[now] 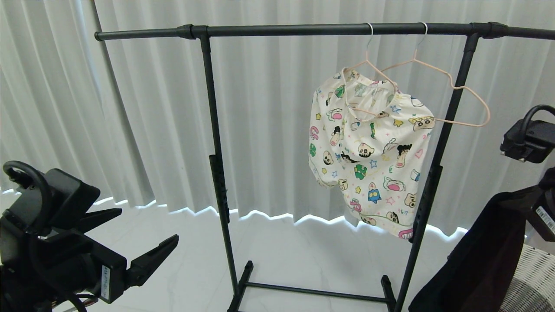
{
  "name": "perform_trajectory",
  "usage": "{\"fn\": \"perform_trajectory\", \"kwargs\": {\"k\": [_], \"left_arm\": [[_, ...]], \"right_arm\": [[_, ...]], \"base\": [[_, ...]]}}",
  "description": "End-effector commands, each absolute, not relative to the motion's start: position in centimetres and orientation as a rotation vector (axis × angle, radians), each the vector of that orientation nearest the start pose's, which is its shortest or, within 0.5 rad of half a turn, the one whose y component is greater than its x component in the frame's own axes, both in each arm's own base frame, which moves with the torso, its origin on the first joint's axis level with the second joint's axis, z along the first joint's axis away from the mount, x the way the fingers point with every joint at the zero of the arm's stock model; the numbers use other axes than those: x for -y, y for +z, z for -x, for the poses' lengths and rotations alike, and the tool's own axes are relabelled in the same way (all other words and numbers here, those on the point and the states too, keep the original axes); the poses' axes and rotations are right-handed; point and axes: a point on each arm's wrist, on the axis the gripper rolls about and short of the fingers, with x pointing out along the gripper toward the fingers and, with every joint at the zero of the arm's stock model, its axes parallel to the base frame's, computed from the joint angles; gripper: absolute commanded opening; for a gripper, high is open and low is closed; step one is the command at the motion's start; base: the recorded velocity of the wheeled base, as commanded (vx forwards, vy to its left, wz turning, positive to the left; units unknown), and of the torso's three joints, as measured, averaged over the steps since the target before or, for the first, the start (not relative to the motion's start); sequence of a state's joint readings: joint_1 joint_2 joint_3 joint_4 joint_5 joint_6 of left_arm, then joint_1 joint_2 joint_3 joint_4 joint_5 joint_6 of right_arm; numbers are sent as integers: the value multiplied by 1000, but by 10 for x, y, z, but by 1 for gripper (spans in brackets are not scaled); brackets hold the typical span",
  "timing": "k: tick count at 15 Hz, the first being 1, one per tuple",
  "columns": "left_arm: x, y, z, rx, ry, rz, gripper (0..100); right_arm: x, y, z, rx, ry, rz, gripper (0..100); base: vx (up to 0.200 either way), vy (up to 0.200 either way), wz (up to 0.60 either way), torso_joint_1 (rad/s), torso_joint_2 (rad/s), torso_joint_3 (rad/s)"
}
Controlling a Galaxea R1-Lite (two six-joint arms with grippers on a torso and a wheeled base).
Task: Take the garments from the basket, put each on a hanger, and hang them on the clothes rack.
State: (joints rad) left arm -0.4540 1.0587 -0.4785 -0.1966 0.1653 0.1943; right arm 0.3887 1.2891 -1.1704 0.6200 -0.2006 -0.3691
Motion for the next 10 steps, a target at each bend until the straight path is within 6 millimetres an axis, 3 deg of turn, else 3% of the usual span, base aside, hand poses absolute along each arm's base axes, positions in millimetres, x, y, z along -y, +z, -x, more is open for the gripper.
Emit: {"fn": "perform_trajectory", "kwargs": {"k": [1, 3, 6, 10], "left_arm": [[56, 191, -123, -337, -320, -305, 100], [57, 191, -123, -337, -330, -303, 100], [71, 194, -118, -331, -492, -201, 100], [111, 189, -132, -318, -646, -136, 100]], "right_arm": [[-70, 275, -169, -668, 335, 577, 0], [-76, 278, -172, -655, 353, 579, 0], [-92, 281, -180, -642, 403, 562, 0], [-146, 298, -185, -594, 525, 431, 0]], "base": [[-200, 0, 0, -7, 7, 2], [0, 0, 0, 0, 0, 0], [0, 0, 0, 0, 0, 0], [0, 0, 0, 0, 0, 0]]}}
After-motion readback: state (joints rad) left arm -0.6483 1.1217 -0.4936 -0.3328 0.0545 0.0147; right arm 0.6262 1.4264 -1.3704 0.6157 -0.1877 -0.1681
